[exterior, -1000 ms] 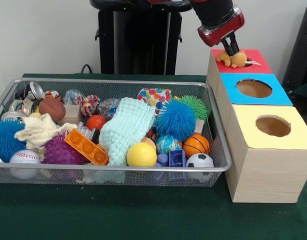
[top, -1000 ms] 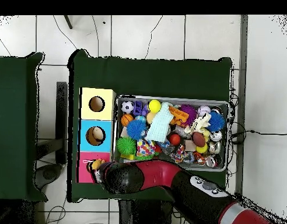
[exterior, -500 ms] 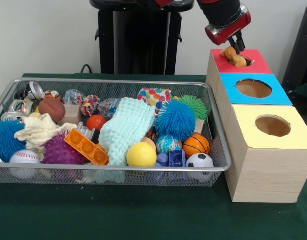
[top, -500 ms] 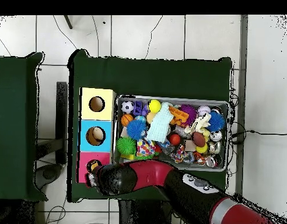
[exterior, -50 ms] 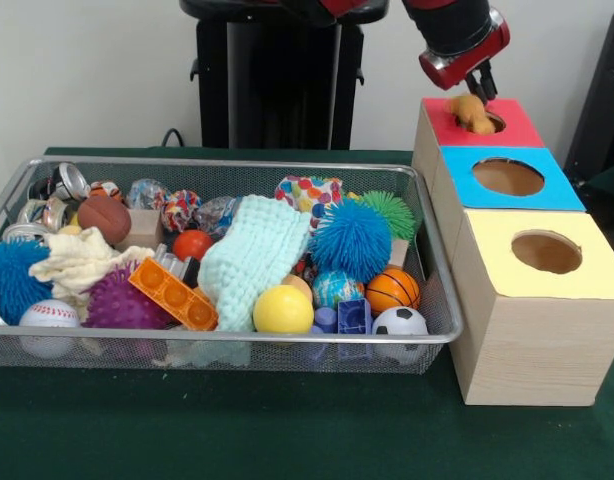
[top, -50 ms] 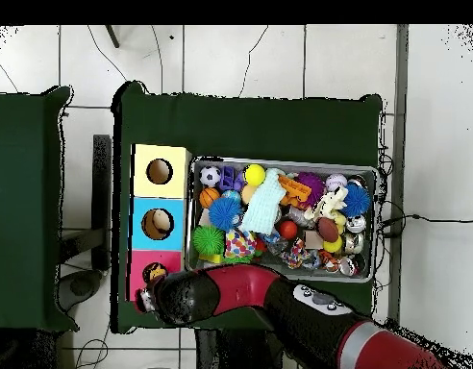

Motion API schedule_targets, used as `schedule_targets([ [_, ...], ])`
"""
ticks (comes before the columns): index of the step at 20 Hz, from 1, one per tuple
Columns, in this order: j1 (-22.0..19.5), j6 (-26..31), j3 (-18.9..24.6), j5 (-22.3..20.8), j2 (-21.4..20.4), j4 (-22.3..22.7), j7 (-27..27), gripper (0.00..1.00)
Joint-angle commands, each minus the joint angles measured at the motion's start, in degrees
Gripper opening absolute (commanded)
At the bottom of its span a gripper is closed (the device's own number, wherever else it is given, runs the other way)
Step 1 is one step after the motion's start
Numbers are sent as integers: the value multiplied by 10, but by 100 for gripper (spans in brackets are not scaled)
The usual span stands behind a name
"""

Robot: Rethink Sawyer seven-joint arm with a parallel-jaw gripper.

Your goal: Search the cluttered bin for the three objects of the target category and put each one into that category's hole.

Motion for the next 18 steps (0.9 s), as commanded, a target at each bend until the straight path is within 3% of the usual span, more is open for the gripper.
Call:
schedule_targets([
  [1,-11,63,9,7,1,-36,30,0],
  [3,-17,29,33,-1,-19,-27,31,0],
  [5,-21,-57,54,-17,-48,-21,53,0],
  [7,-30,-89,81,-10,-77,-14,71,0],
  [12,-52,-74,129,35,-131,-1,102,0],
  [14,-59,-51,128,42,-143,-5,95,0],
  [18,-54,-33,66,-16,-144,-35,38,0],
])
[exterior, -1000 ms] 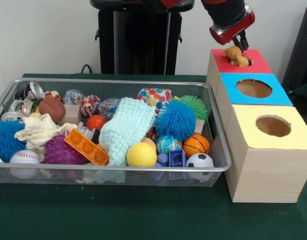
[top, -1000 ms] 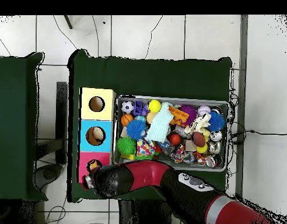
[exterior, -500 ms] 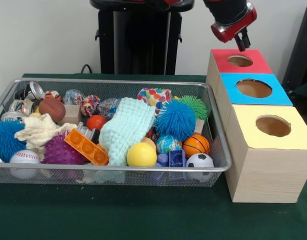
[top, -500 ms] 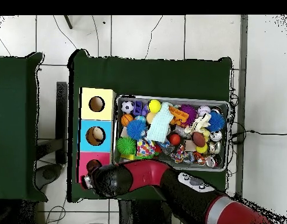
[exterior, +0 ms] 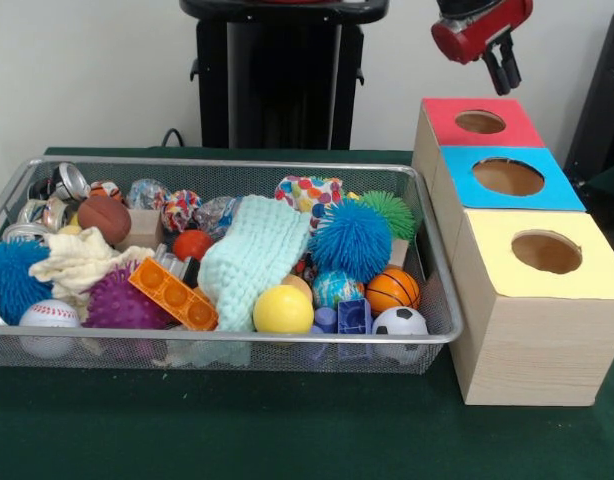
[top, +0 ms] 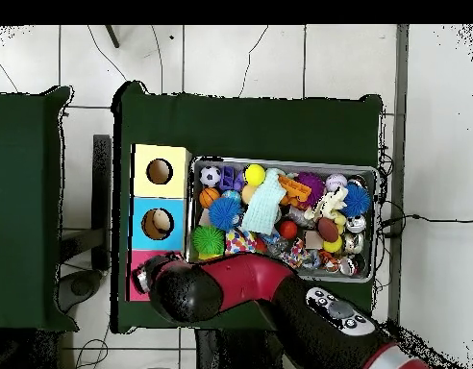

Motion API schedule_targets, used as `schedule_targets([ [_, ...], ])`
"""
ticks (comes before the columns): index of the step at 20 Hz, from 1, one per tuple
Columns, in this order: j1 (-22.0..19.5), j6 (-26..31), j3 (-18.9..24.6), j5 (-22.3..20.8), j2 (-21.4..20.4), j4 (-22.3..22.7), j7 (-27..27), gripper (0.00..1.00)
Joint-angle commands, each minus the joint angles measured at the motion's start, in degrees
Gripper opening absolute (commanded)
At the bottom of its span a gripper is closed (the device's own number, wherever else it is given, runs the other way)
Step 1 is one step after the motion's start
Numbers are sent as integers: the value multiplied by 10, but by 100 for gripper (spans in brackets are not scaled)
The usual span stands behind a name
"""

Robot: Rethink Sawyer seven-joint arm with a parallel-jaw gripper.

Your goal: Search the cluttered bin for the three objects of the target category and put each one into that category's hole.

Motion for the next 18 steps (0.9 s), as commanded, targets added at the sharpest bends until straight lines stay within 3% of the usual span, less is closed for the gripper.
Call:
schedule_targets([
  [1,-15,27,-33,-40,-22,-59,17,0],
  [7,2,89,-135,-149,73,-165,-59,0],
  [12,-32,118,-119,-193,118,-201,-98,0],
  [14,-47,112,-112,-211,123,-209,-99,0],
  [18,-67,164,-105,-247,106,-222,-126,0],
])
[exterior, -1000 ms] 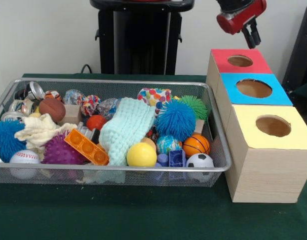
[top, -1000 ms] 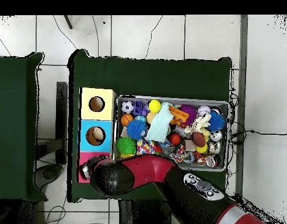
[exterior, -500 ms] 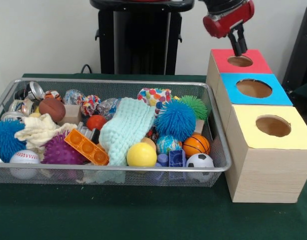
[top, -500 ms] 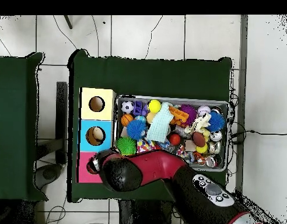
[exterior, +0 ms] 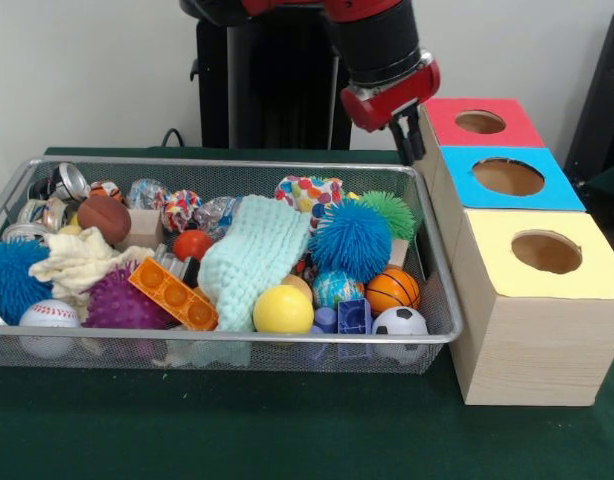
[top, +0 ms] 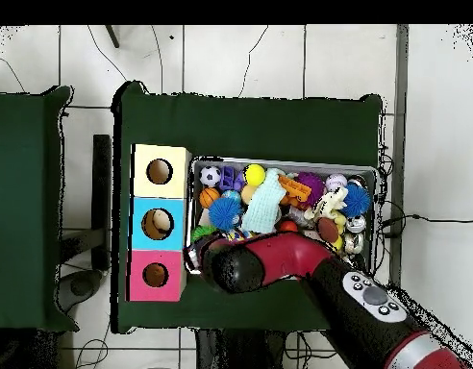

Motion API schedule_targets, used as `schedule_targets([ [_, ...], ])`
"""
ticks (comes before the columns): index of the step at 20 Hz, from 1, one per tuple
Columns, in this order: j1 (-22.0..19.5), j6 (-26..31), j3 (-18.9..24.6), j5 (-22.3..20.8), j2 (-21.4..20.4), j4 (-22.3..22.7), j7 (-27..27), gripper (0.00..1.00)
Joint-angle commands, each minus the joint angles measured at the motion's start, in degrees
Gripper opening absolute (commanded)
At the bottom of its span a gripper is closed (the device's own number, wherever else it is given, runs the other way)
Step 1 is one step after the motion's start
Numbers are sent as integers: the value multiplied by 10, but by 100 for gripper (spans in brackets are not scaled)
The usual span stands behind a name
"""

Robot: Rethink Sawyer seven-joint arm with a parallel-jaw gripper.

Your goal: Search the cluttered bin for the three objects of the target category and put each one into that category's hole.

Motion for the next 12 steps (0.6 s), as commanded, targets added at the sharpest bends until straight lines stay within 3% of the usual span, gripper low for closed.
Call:
schedule_targets([
  [1,-33,133,-33,-71,9,-105,-131,0],
  [5,-67,184,-12,-100,-8,-115,-182,0],
  [8,-106,197,23,-124,9,-122,-235,0],
  [12,-122,222,26,-131,19,-133,-214,0],
])
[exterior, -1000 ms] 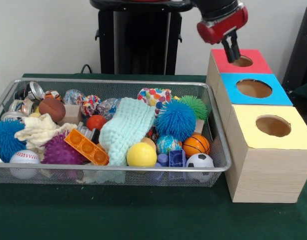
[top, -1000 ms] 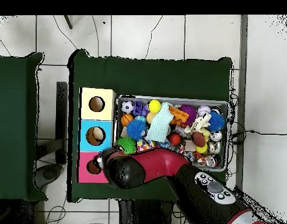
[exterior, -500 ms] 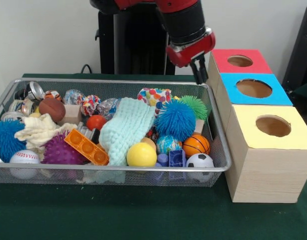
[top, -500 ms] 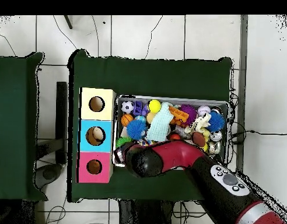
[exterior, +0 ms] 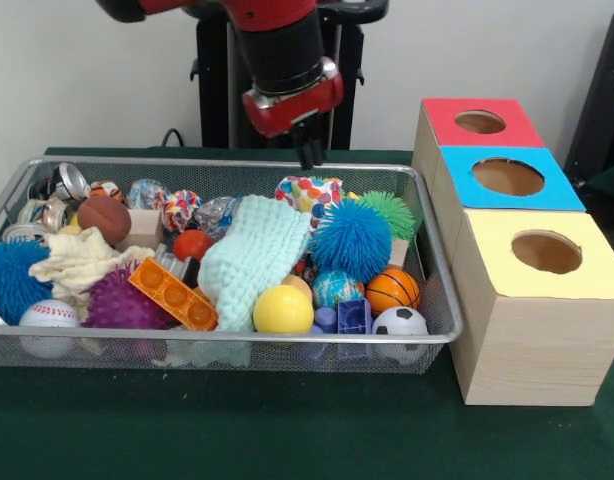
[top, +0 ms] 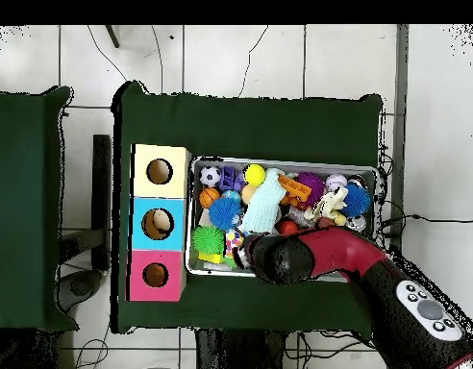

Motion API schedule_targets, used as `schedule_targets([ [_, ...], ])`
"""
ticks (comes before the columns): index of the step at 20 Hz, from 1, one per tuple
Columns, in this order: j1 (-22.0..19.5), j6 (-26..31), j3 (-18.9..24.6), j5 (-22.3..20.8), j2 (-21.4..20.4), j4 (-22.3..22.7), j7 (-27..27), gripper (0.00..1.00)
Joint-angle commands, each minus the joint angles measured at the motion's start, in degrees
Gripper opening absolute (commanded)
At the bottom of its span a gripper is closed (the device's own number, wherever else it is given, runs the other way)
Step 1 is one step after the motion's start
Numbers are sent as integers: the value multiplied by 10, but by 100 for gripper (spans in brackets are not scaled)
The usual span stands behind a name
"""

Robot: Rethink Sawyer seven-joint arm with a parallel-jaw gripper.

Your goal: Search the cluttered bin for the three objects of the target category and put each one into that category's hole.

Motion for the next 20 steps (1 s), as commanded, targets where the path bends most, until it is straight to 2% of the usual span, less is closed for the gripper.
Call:
schedule_targets([
  [1,-42,85,28,-56,22,-84,-212,0],
  [3,-49,100,37,-55,32,-88,-218,0],
  [6,-52,92,32,-67,42,-101,-196,0],
  [9,-52,102,29,-86,45,-103,-208,0],
  [13,-64,118,20,-101,29,-89,-218,0],
  [17,-50,151,-20,-140,-1,-88,-208,0],
  [20,-60,166,-18,-152,-14,-85,-225,0],
])
